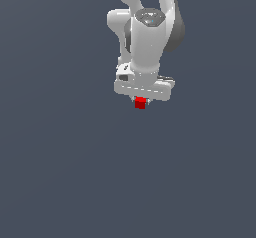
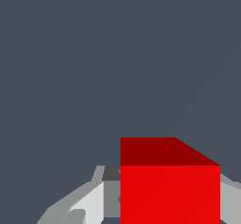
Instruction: Pick up the red cube and move it to a goal position.
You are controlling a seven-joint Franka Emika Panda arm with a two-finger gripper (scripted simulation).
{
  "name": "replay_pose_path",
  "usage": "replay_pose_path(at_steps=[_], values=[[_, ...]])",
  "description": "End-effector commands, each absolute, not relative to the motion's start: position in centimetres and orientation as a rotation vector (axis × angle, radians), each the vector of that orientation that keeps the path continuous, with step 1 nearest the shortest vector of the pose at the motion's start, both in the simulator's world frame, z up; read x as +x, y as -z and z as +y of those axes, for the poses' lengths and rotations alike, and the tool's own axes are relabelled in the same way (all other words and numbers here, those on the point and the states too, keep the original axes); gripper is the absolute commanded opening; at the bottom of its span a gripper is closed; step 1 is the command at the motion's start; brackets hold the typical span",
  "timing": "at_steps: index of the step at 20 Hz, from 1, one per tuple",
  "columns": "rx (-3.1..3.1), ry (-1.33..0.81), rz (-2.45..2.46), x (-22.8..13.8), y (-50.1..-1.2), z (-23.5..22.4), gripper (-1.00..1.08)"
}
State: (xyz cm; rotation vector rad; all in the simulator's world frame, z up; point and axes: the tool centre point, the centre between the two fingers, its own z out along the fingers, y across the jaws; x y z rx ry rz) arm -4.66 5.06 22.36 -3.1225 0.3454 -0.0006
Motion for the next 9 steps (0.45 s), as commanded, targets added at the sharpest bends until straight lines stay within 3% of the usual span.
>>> replay_pose_path(at_steps=[1,9], values=[[-3.123,0.0,0.346,-5.3,-23.5,5.1,-1.0],[-3.123,0.0,0.346,-5.9,-25.0,5.1,-1.0]])
